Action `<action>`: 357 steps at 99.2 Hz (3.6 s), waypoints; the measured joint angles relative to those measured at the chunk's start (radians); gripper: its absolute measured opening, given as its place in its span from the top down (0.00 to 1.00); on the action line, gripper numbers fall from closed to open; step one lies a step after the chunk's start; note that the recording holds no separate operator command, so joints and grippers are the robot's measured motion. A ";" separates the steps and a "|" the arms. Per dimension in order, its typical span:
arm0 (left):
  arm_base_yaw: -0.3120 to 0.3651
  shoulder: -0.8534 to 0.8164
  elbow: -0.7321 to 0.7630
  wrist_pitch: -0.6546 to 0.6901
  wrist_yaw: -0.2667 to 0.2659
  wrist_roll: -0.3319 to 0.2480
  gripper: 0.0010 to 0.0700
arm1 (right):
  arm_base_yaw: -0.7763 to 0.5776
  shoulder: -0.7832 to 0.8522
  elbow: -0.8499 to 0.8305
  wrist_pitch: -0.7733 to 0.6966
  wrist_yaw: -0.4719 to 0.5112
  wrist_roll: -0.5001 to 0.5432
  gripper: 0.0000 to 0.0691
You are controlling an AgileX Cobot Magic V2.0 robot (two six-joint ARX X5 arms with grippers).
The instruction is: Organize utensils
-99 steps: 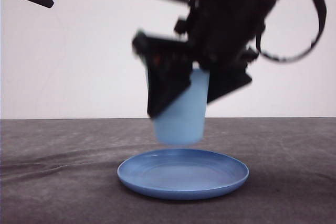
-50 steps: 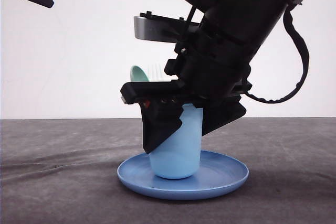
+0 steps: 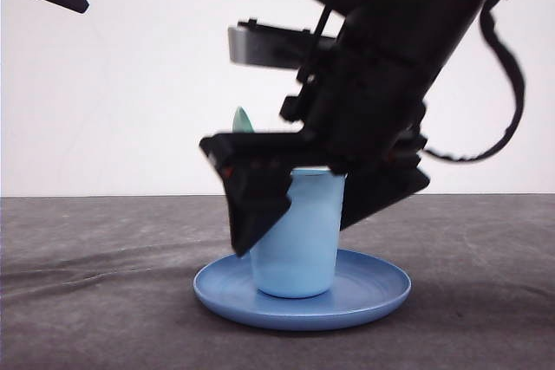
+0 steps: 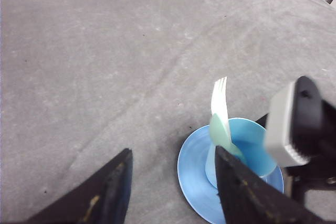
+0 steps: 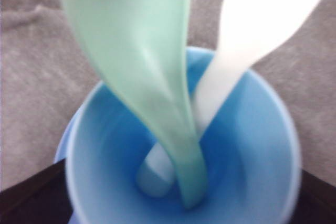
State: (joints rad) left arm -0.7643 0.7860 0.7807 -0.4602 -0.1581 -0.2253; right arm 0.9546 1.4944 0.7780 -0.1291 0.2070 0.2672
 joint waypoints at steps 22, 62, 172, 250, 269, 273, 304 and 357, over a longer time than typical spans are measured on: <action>0.000 0.000 0.000 0.001 0.000 0.000 0.58 | 0.000 -0.189 0.025 -0.135 0.000 0.000 0.10; 0.000 0.000 0.000 0.031 0.000 -0.004 0.58 | 0.000 -0.593 0.044 -0.212 0.076 -0.009 0.10; 0.000 0.000 0.000 0.077 0.000 -0.079 0.98 | 0.000 -0.748 0.044 -0.320 0.190 -0.042 1.00; 0.013 -0.004 0.000 0.076 -0.023 0.025 0.98 | 0.000 -0.748 0.044 -0.321 0.190 -0.042 1.00; 0.110 -0.041 -0.010 0.080 -0.043 0.122 0.98 | 0.000 -0.748 0.044 -0.321 0.190 -0.042 1.00; 0.143 -0.059 -0.024 0.084 -0.043 0.132 0.98 | 0.000 -0.748 0.044 -0.321 0.190 -0.042 1.00; 0.420 -0.314 -0.294 0.154 -0.046 0.161 0.98 | 0.000 -0.748 0.044 -0.321 0.190 -0.042 1.00; 0.683 -0.725 -0.688 0.208 0.023 0.180 0.98 | 0.000 -0.748 0.044 -0.321 0.190 -0.042 1.00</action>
State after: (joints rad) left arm -0.0814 0.0608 0.0925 -0.2523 -0.1352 -0.0456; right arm 0.9546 0.7460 0.8223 -0.4500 0.3969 0.2249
